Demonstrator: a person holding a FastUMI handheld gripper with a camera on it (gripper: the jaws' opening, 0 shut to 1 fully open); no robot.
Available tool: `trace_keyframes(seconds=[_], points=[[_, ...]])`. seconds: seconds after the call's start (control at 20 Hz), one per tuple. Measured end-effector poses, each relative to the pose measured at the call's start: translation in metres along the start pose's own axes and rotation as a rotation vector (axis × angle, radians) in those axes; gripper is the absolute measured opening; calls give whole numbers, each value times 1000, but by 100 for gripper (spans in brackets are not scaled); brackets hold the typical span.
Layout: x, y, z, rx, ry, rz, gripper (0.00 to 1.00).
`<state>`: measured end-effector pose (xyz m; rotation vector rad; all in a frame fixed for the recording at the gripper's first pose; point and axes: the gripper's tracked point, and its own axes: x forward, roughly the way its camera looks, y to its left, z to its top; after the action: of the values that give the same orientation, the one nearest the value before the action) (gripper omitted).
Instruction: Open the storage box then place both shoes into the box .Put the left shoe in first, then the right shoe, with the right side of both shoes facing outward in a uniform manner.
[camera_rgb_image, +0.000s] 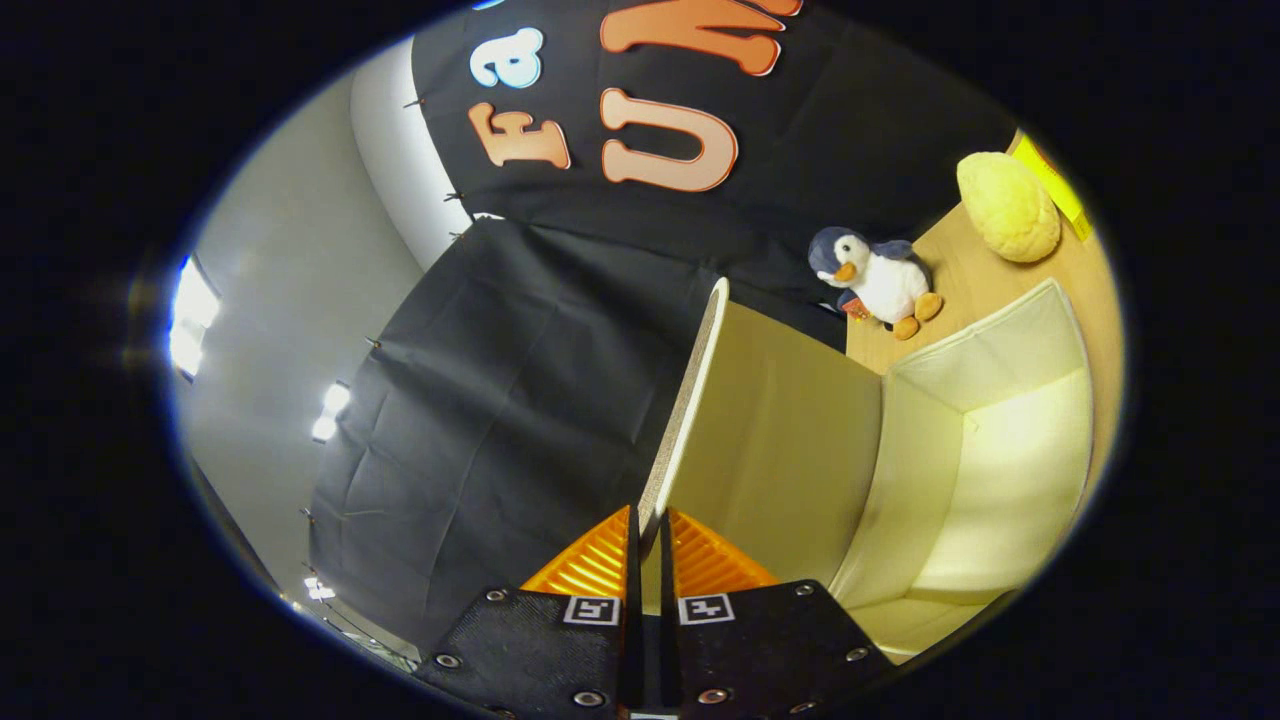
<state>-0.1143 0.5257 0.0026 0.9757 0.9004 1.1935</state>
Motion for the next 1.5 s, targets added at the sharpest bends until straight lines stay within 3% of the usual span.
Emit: trace_keyframes(seconds=[0.1,0.2,0.25,0.3,0.35,0.45,0.65,0.8,1.05,1.5], points=[[15,-4,-11,-14,27,-35,11],[24,-10,-19,-27,47,-70,24],[26,-13,-25,-34,57,-82,41],[28,-17,-29,-41,68,-96,49],[28,-23,-31,-53,79,-124,69],[24,-39,-31,-93,88,-192,96],[3,-59,-17,-155,28,-287,97],[-34,-87,7,-237,-60,-417,98],[-121,-138,44,-309,-213,-642,98],[-291,-212,49,-350,-348,-1025,98]])
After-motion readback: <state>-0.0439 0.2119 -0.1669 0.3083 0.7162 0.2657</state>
